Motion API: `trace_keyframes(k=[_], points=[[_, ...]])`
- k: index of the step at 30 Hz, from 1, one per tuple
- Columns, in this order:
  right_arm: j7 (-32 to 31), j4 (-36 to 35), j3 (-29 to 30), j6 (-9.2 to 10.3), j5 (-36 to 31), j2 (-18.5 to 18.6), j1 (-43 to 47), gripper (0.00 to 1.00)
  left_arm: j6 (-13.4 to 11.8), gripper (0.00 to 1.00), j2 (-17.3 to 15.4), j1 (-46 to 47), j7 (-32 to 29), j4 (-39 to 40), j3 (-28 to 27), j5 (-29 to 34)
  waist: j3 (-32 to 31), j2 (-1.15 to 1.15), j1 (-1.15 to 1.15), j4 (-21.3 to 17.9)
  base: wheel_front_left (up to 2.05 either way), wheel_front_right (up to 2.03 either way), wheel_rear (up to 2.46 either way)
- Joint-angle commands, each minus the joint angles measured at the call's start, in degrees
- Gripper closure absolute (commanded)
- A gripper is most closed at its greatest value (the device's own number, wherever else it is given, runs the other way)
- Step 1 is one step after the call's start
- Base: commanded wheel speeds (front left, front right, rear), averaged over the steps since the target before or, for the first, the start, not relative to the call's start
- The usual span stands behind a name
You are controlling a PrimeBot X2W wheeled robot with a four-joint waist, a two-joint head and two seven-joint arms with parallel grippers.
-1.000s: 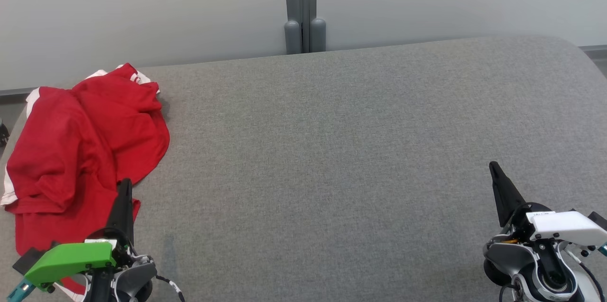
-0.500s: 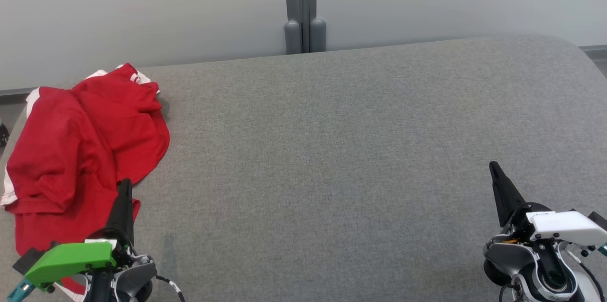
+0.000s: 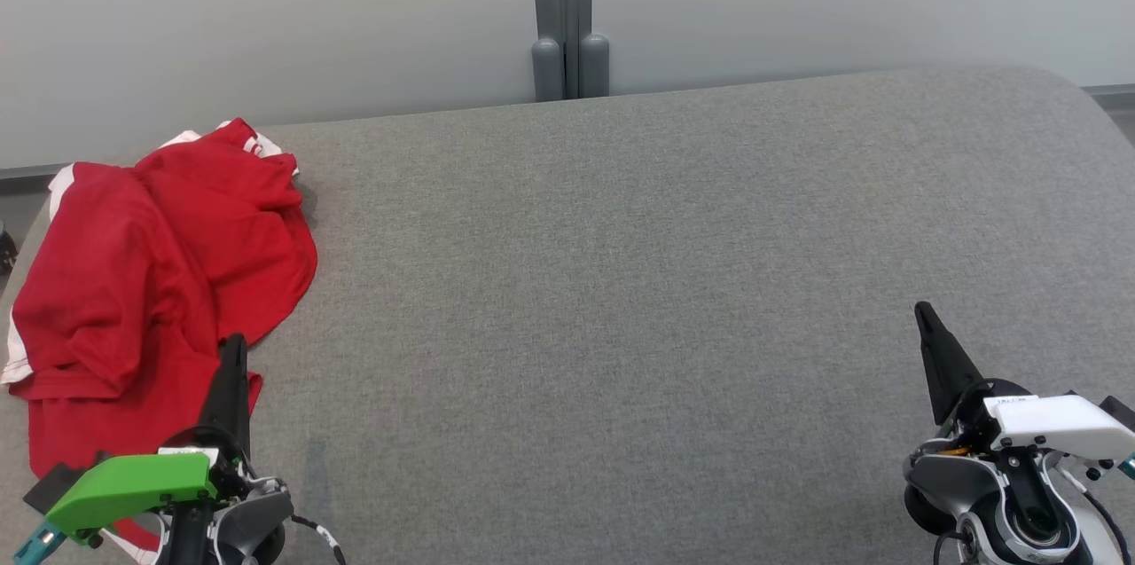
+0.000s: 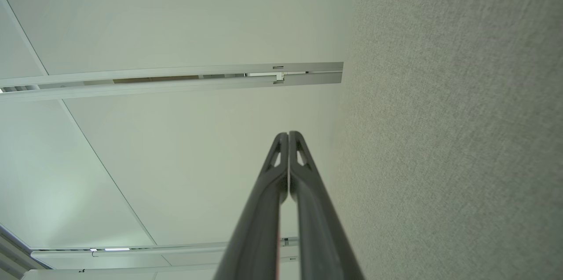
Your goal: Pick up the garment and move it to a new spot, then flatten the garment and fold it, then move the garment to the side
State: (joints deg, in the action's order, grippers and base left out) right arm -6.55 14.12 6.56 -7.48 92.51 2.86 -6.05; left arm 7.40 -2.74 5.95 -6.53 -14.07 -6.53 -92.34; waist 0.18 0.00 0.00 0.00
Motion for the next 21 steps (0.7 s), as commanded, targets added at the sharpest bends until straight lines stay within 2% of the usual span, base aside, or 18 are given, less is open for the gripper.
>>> trace_keyframes(k=[1, 21], points=[[-0.09, -0.26, -0.01, -0.02, -0.22, 0.05, -0.34, 1.0, 0.35, 1.0, -0.29, 0.65, -0.15, 0.1, -0.1, -0.16, 0.0, 0.0, 0.0, 0.0, 0.0, 0.0, 0.0], [-0.09, -0.26, -0.01, -0.02, -0.22, 0.05, -0.34, 1.0, 0.35, 1.0, -0.29, 0.65, -0.15, 0.1, -0.1, -0.16, 0.0, 0.0, 0.0, 0.0, 0.0, 0.0, 0.0]])
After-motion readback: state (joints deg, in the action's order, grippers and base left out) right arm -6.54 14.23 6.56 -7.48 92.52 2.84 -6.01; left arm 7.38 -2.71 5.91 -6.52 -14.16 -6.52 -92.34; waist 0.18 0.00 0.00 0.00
